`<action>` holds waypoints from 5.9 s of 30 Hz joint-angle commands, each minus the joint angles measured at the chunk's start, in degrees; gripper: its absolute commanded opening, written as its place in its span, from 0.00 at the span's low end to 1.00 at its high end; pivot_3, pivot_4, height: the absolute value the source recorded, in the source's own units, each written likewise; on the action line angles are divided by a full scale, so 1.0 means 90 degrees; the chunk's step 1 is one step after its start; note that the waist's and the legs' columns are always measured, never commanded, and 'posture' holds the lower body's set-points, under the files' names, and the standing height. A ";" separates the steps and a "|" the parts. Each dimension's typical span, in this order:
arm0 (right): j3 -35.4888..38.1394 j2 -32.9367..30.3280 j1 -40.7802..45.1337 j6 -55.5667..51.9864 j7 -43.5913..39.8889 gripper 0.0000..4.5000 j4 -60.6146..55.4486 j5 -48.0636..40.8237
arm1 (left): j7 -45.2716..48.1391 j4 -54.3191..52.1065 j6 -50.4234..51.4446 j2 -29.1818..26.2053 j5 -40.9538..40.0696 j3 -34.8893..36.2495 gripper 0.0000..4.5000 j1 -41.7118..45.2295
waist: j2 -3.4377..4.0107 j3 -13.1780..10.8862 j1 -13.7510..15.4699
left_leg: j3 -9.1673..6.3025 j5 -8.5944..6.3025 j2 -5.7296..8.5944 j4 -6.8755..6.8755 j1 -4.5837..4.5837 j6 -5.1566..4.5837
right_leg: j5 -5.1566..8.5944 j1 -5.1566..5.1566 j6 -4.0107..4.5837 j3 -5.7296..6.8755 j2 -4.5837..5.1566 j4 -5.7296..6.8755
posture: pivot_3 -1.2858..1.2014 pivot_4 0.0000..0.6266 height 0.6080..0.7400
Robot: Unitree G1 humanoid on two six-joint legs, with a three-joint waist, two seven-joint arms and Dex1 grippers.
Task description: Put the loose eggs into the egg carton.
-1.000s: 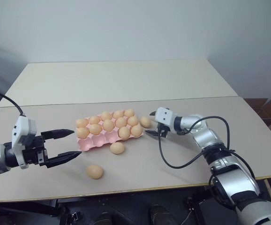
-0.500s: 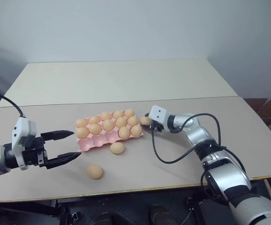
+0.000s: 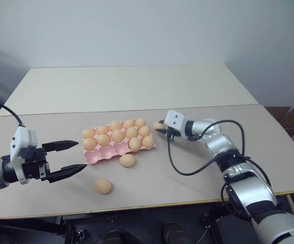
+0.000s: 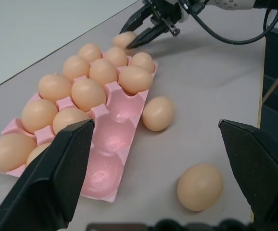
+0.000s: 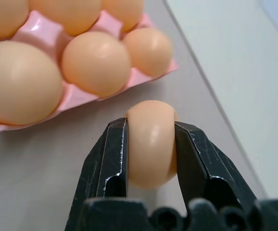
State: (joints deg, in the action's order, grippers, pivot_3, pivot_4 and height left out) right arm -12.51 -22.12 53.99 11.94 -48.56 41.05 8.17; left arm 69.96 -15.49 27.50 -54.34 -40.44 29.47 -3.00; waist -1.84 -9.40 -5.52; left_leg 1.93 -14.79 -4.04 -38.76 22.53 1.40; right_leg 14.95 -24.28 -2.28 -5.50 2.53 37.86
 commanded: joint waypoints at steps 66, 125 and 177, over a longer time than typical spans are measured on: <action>0.2286 -0.3012 -0.4090 -0.3031 -0.2802 0.99 -0.5756 -0.3824 | 0.0185 0.0061 -0.0339 -0.0052 0.0095 0.0077 1.00 -0.0018 | -0.0002 -0.0003 0.0331 | 0.0000 0.0000 0.0000 -0.0001 0.0002 -0.0001 | 0.0002 0.0006 0.0000 0.0004 -0.0001 -0.0021 | 0.52 0.24 1.00; 0.2099 -0.3120 -0.4091 -0.3359 -0.2463 1.00 -0.6628 -0.4337 | 0.1031 0.1022 -0.1765 0.0596 0.1714 -0.3278 0.41 0.1981 | -0.0002 -0.0004 0.0520 | -0.0001 -0.0001 0.0002 -0.0012 0.0005 -0.0003 | 0.0003 0.0009 -0.0002 0.0004 -0.0003 -0.0015 | 0.52 0.24 1.00; 0.2018 -0.2949 -0.3935 -0.3236 -0.2305 1.00 -0.6388 -0.4380 | 0.0917 0.1525 -0.1170 -0.0295 0.0865 -0.0690 0.99 0.0987 | -0.0002 -0.0004 0.0508 | -0.0003 -0.0001 0.0002 -0.0016 0.0005 -0.0003 | 0.0002 0.0010 -0.0003 0.0008 -0.0002 -0.0015 | 0.52 0.24 1.00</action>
State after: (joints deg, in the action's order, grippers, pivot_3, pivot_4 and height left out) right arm 3.78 -48.10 17.86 -18.17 -68.72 -16.13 -30.52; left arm 76.13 -0.53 16.57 -55.66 -30.88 20.00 7.06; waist -1.86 -9.44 -0.94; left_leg 1.92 -14.80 -4.03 -38.89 22.57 1.37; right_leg 14.97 -24.21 -2.30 -5.44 2.51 37.73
